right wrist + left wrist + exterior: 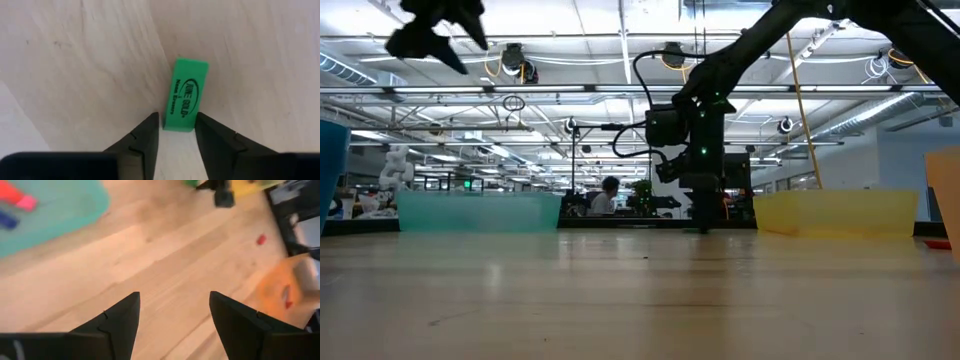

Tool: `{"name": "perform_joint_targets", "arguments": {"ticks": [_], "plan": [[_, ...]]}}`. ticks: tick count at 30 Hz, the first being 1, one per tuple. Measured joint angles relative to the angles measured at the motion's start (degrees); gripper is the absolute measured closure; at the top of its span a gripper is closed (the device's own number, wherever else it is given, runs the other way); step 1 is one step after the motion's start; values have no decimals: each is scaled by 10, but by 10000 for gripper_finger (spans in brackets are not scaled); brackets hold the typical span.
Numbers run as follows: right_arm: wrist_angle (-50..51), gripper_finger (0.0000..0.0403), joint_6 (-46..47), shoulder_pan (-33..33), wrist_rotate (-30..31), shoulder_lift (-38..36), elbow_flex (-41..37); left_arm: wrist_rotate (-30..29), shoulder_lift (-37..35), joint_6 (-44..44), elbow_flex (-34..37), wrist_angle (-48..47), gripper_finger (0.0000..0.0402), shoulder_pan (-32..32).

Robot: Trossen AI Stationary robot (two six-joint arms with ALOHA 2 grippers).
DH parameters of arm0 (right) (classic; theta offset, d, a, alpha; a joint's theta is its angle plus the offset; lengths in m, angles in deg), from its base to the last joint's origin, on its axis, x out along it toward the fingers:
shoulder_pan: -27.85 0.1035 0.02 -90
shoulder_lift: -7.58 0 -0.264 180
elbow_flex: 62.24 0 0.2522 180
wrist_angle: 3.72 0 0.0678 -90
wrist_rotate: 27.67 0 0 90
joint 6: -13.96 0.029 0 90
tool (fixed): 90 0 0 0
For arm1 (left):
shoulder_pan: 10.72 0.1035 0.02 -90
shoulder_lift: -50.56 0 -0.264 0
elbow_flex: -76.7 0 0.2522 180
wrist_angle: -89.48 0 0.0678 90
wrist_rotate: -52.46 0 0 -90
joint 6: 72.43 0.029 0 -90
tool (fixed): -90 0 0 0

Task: Sort crayons/erasers/pens/pencils in bins
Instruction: Put the green eraser into the light blue bin

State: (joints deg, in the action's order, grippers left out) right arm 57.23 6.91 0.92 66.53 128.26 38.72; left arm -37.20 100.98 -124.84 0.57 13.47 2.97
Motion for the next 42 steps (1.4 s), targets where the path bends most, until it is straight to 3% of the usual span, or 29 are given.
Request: {"name": "perform_joint_targets", "arguments": {"ticks": [7, 15, 24, 34, 42], "plan": [[-16, 303, 16, -1, -19, 1, 0, -43, -8, -76, 32, -106, 160, -63], [-20, 276, 45, -5, -38, 1, 0, -79, -36, -145, 149, -48, 160, -132], [-65, 289, 62, -3, -41, -3, -49, -72, -37, -162, 180, 24, 160, -176], [-91, 351, 29, 16, -28, -10, -73, -26, -74, -128, 181, 139, 160, -155], [-160, 355, -46, 49, -5, -76, -78, 10, -115, -128, 187, 169, 160, -104]]}}
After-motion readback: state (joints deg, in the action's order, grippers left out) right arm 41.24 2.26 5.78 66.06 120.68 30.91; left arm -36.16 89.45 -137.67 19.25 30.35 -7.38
